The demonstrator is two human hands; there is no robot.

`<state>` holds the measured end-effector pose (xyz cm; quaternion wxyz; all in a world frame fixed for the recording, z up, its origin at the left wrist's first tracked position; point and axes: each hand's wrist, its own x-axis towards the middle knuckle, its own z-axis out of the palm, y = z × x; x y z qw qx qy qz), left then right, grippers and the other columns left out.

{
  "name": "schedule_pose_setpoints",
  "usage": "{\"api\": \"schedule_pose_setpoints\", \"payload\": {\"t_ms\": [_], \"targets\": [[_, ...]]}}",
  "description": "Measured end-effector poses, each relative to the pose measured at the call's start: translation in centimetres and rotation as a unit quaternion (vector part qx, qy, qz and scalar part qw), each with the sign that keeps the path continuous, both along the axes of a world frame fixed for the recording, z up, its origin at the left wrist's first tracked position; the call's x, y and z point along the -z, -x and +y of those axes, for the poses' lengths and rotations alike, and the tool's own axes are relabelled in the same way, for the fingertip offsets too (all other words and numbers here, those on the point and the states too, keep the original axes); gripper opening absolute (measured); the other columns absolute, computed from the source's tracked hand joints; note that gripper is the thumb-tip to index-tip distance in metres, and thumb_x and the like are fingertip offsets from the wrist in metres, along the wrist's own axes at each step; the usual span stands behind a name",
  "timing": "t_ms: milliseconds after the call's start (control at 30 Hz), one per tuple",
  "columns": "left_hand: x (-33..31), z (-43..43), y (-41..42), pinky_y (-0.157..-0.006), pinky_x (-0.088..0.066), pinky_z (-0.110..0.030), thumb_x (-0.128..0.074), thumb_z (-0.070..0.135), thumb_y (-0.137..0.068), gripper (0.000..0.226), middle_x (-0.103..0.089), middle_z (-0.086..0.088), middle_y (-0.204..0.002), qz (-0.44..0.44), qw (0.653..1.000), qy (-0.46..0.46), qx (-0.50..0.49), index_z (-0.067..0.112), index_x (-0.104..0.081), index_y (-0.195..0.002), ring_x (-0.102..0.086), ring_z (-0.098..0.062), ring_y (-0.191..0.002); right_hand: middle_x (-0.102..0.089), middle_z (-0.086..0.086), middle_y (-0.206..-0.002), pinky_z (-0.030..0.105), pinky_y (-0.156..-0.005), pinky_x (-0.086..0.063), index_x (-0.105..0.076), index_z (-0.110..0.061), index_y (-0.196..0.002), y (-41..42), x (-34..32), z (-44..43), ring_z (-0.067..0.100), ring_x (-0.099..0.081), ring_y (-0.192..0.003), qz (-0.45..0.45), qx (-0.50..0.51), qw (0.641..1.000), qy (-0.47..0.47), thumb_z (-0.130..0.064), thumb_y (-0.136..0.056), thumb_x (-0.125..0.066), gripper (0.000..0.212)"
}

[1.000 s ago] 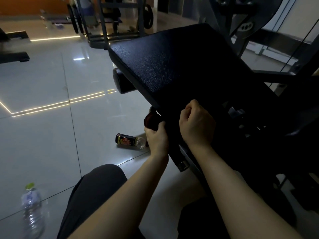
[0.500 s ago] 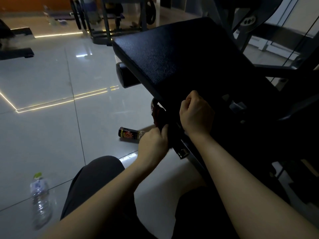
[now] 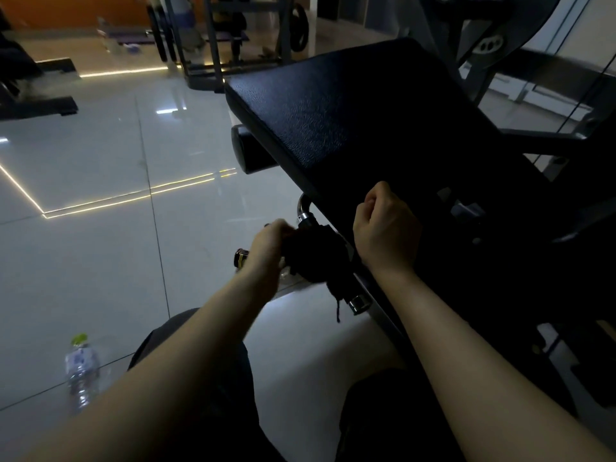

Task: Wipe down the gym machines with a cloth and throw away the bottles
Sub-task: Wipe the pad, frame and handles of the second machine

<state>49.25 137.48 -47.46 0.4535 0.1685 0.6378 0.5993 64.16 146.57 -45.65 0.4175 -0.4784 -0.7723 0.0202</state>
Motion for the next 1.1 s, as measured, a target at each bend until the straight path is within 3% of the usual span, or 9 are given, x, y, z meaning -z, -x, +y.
{"api": "schedule_pose_setpoints", "payload": {"t_ms": [100,233,400,533,667,733,833,933,1100], "targets": [[0.6,2.9,-4.3,-0.070,-0.053,-0.031,-0.050,0.039,-0.103,0.034,-0.067,-0.009,-0.102,0.051,0.999,-0.019,-0.007,0.011,-0.053,-0.120,-0.067,-0.022,-0.093,-0.056,0.001,-0.077,0.027,-0.056,-0.032,-0.054,-0.014,-0.090,0.0,0.0,0.0,0.017,-0.052,-0.065,-0.004,0.005,1.000,-0.001,-0.020,-0.095,-0.043,0.013],[0.9,3.9,-5.7,-0.075,-0.033,-0.033,-0.031,0.041,-0.110,0.043,-0.055,0.003,-0.088,0.215,0.969,0.015,-0.122,0.008,-0.058,-0.112,-0.051,-0.017,-0.082,-0.051,-0.003,-0.075,0.026,-0.055,-0.030,-0.053,-0.015,-0.089,0.0,0.1,0.0,0.015,-0.050,-0.064,-0.008,0.007,1.000,-0.002,-0.021,-0.095,-0.042,0.014],[1.2,4.2,-1.1,-0.085,-0.042,-0.044,-0.024,0.038,-0.111,0.057,-0.063,-0.028,-0.104,0.347,0.934,0.071,-0.055,-0.003,-0.065,-0.109,-0.059,-0.041,-0.104,-0.051,-0.003,-0.074,0.024,-0.050,-0.026,-0.052,-0.015,-0.088,-0.1,-0.1,-0.2,0.016,-0.050,-0.063,0.006,-0.002,1.000,0.005,-0.018,-0.094,-0.043,0.012],[-0.2,4.3,2.2,-0.093,-0.044,-0.040,-0.034,0.052,-0.107,0.067,-0.066,-0.029,-0.116,0.270,0.949,0.072,-0.147,-0.007,-0.067,-0.104,-0.061,-0.040,-0.112,-0.056,0.002,-0.077,0.028,-0.056,-0.033,-0.053,-0.013,-0.089,-0.3,0.2,-0.1,0.019,-0.053,-0.066,0.011,-0.011,1.000,0.005,-0.018,-0.092,-0.045,0.010],[-1.6,5.0,1.5,-0.060,-0.052,-0.026,-0.037,0.059,-0.104,0.053,-0.072,-0.005,-0.093,-0.023,0.997,-0.045,-0.065,0.014,-0.066,-0.099,-0.072,-0.020,-0.077,-0.056,0.002,-0.077,0.026,-0.056,-0.029,-0.053,-0.013,-0.089,-0.2,0.1,-0.2,0.018,-0.051,-0.065,0.003,-0.003,1.000,0.008,-0.017,-0.093,-0.046,0.009],[-0.6,5.2,-0.8,-0.063,-0.054,-0.032,-0.039,0.055,-0.104,0.044,-0.072,-0.004,-0.097,0.011,0.997,-0.074,-0.024,0.020,-0.065,-0.111,-0.070,-0.020,-0.080,-0.057,0.002,-0.077,0.026,-0.056,-0.029,-0.052,-0.014,-0.088,-0.2,0.1,-0.2,0.018,-0.051,-0.065,0.002,-0.002,1.000,0.007,-0.018,-0.093,-0.045,0.009],[1.3,5.7,-2.0,-0.087,-0.053,-0.048,-0.039,0.049,-0.100,0.042,-0.068,-0.008,-0.103,0.158,0.983,-0.068,-0.068,0.016,-0.061,-0.113,-0.064,-0.031,-0.099,-0.058,0.002,-0.078,0.031,-0.054,-0.036,-0.051,-0.016,-0.088,-0.1,0.2,0.0,0.021,-0.055,-0.068,-0.001,-0.004,1.000,0.001,-0.021,-0.091,-0.042,0.011],[0.4,6.9,-0.2,-0.072,-0.040,-0.034,-0.038,0.032,-0.105,0.035,-0.061,-0.012,-0.098,0.247,0.968,0.031,-0.029,0.006,-0.060,-0.103,-0.058,-0.032,-0.092,-0.059,0.003,-0.079,0.039,-0.056,-0.045,-0.050,-0.016,-0.088,0.0,0.2,0.2,0.024,-0.058,-0.072,-0.004,-0.004,1.000,0.004,-0.022,-0.089,-0.040,0.012],[-1.7,7.5,2.7,-0.037,-0.041,-0.017,-0.040,0.002,-0.103,0.032,-0.051,-0.012,-0.065,0.067,0.991,0.098,0.054,0.004,-0.052,-0.074,-0.056,-0.014,-0.040,-0.059,0.002,-0.076,0.030,-0.055,-0.034,-0.048,-0.017,-0.086,0.1,0.1,0.1,0.024,-0.057,-0.069,-0.006,0.000,1.000,-0.002,-0.020,-0.091,-0.043,0.008]]}}
